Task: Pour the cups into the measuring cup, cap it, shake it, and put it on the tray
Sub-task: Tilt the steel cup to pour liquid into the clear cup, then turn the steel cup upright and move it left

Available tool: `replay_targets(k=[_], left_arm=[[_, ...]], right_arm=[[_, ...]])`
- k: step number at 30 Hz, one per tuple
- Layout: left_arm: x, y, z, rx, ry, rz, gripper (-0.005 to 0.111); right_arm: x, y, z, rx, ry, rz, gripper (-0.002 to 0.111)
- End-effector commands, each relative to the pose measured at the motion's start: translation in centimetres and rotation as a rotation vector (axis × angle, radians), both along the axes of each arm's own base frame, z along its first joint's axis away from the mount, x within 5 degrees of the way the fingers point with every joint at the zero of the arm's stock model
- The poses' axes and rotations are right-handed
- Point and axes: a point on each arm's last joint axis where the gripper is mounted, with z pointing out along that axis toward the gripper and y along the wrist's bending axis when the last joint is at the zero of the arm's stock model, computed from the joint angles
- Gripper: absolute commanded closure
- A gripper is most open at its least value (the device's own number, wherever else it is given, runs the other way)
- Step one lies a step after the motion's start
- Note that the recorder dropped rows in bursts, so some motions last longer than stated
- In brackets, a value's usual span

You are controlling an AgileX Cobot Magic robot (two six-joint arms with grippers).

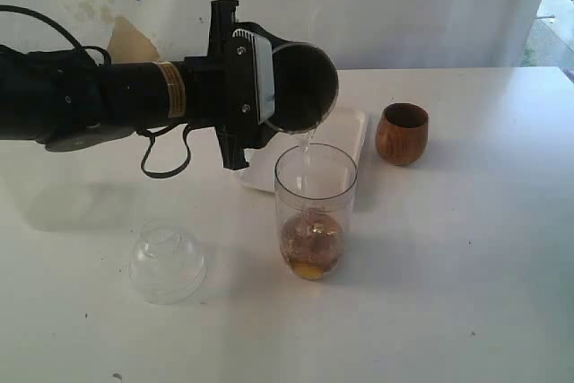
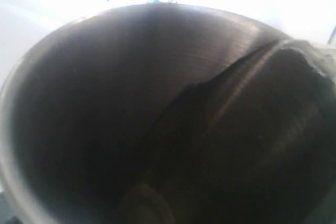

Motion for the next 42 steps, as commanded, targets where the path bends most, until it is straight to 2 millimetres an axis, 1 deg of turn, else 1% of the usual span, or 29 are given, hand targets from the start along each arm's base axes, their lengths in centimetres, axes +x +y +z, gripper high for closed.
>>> replay_targets(k=[1,6,15,18,21,26,33,37,42], left_arm=[[-0.1,-0.3,1.4,-0.039,-0.062,-0.025,0.107],[-0.1,-0.3,1.4,-0.01,-0.1,-0.037,0.107],[-0.1,-0.3,1.4,-0.01,-0.1,-0.037,0.107],[0.0,-0.3,1.4,-0.041,-0.068,-0.019,0.107],[0.2,-0.1,1.6,-0.132,0.021,0.035,0.107],[0.5,0.1,1.9,-0.396,0.295,0.162,0.107],[0.6,0.1,1.8,-0.616,0.578,0.24,0.107],[0.9,0.6,1.5,-0.693,0.687,0.345,0.107],[2.6,2.4,0.5,-0.816,0.761,0.494,0.107]], right_arm=[[0.0,0.0,-0.1,-0.003,0.0,-0.004,0.108],[0.0,0.0,-0.1,-0.003,0.0,-0.004,0.108],[0.0,0.0,-0.1,-0.003,0.0,-0.004,0.108],[0.0,0.0,-0.1,-0.003,0.0,-0.004,0.108],[0.0,0.0,-0.1,-0.003,0.0,-0.004,0.108],[0.0,0.0,-0.1,-0.003,0.0,-0.004,0.108],[0.0,0.0,-0.1,-0.003,0.0,-0.004,0.108],[0.0,0.0,-0.1,-0.003,0.0,-0.004,0.108],[0.0,0.0,-0.1,-0.003,0.0,-0.004,0.108]])
